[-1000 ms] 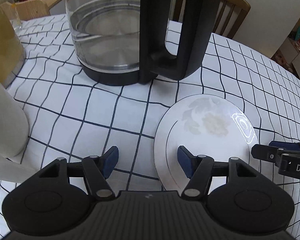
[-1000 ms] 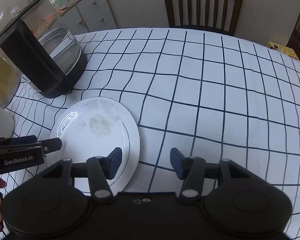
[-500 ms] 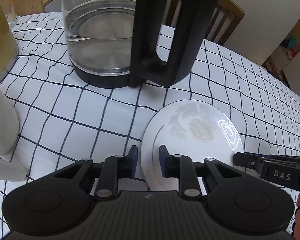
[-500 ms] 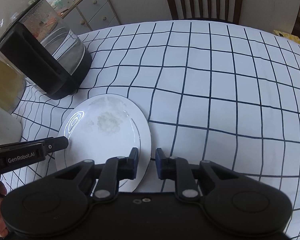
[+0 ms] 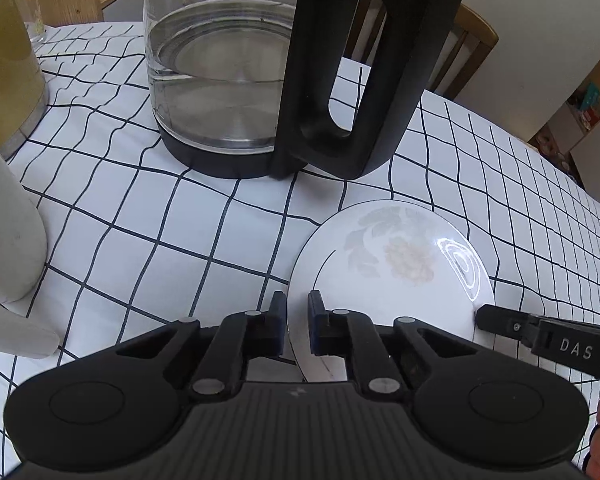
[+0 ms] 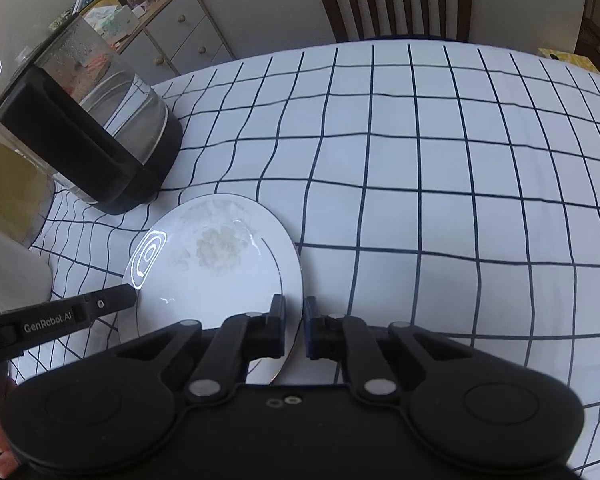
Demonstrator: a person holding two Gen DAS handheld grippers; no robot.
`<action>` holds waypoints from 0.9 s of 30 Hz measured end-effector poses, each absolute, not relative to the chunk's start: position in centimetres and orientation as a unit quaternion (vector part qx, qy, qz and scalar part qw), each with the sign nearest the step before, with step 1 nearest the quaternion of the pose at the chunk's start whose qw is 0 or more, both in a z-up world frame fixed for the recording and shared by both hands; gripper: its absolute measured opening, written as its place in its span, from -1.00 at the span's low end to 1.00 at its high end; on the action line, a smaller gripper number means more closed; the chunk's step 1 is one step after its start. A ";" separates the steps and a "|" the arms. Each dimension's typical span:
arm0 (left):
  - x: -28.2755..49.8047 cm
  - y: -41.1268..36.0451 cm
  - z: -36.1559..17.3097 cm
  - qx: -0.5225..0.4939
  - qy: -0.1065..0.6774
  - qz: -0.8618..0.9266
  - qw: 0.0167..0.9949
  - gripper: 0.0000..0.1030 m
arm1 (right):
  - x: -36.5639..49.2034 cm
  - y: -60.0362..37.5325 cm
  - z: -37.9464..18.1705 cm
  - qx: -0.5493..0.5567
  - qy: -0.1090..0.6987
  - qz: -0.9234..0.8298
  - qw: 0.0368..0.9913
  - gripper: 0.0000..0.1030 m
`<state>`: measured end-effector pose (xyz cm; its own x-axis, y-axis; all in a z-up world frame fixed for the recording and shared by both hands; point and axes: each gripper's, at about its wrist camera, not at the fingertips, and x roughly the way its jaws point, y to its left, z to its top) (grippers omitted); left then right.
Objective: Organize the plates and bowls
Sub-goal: 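Lift the small flower-print plate with both grippers and carry it toward the steel bowl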
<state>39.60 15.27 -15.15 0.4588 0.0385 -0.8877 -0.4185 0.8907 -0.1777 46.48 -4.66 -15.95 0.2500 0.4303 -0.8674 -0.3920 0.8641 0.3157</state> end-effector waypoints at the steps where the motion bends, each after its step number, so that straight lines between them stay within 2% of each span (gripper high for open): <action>1: 39.5 15.3 -14.9 -0.191 0.498 0.137 0.834 -0.80 | 46.5 -4.7 -15.8 0.020 0.553 0.261 0.791 -0.83; 13: 38.2 14.4 -12.1 -0.199 0.476 0.125 0.848 -0.80 | 45.7 -6.3 -13.2 0.044 0.540 0.269 0.796 -0.84; 27: 32.8 11.6 -9.6 -0.193 0.472 0.100 0.855 -0.80 | 40.5 -9.2 -10.7 0.060 0.533 0.250 0.806 -0.84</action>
